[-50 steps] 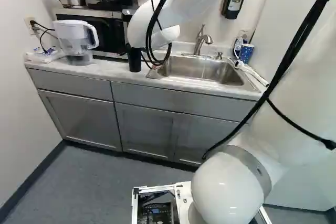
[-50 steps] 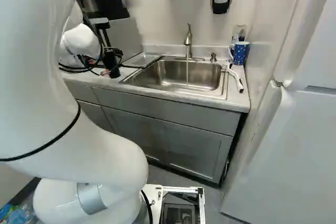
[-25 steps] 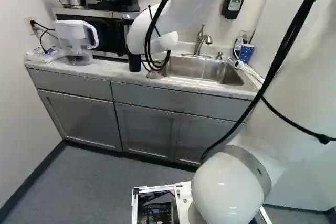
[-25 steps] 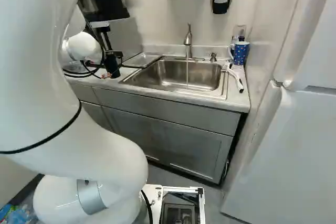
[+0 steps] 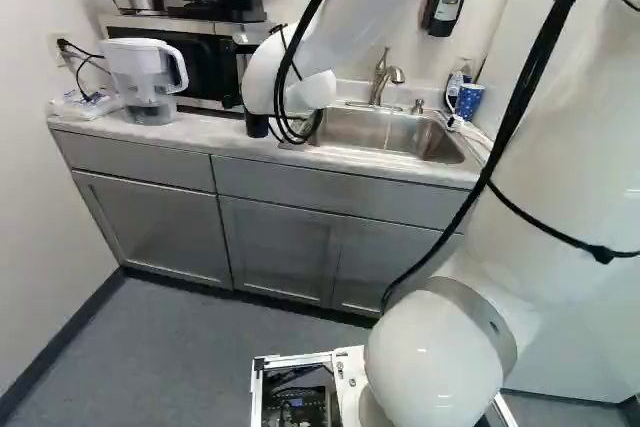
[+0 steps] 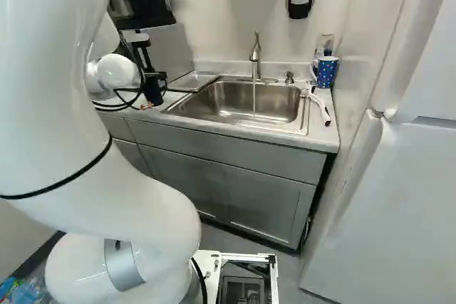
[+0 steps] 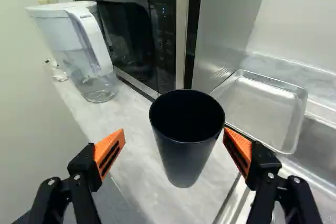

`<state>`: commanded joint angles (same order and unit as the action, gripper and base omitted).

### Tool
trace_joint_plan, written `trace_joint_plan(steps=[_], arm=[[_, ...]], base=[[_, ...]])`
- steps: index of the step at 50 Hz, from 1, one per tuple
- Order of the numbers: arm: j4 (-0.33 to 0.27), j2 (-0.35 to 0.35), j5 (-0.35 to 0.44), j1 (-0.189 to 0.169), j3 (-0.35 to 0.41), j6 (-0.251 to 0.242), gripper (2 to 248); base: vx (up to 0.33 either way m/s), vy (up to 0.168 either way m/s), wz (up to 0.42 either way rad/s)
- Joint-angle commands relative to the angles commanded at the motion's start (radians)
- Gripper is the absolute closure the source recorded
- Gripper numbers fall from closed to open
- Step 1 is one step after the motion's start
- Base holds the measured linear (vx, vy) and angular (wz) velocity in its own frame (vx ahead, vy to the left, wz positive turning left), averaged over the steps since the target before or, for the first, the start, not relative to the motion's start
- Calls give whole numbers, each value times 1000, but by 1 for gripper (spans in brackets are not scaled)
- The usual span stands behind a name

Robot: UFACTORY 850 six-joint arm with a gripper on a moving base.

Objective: Rinse the cup and place it in the tray

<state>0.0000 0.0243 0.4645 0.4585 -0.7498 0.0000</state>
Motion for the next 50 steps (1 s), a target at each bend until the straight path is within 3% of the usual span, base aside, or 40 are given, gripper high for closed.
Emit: trace_joint_plan(steps=[50], arm=[[0,-72,216,-17,40,0,3]], base=[[0,0,0]])
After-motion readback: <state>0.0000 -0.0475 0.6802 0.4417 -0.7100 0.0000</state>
